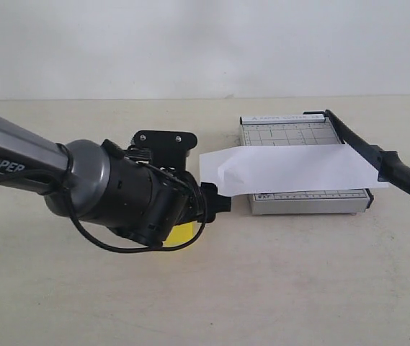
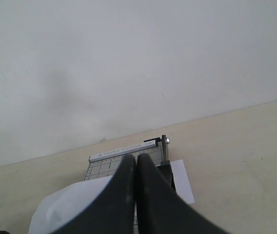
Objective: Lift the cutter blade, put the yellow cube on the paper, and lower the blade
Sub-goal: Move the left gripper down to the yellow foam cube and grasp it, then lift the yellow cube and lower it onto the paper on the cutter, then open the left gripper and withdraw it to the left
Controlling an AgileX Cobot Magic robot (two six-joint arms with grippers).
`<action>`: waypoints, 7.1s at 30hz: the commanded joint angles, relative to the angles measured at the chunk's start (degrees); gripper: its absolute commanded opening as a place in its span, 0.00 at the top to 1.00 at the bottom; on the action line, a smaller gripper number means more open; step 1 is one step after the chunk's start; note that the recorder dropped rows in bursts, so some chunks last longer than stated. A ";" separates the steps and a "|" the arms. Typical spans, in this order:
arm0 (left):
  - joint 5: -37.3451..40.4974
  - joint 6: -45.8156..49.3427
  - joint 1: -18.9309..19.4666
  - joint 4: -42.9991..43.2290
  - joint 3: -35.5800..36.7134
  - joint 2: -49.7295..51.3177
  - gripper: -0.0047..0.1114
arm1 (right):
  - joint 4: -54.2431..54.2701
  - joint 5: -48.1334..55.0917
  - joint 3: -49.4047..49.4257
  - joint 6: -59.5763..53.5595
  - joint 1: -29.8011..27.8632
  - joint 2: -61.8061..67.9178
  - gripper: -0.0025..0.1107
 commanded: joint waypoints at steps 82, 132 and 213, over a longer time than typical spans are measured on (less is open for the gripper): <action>20.99 23.20 -0.26 5.82 -29.49 9.80 0.92 | -0.26 -0.53 0.07 0.03 0.09 -2.23 0.98; 24.44 23.20 -0.26 6.22 -37.95 17.74 0.47 | -0.26 -0.53 0.07 0.03 0.09 -2.23 0.98; 6.59 17.76 -0.26 1.81 28.51 -57.05 0.92 | -0.26 -0.53 0.07 0.03 0.09 -2.23 0.98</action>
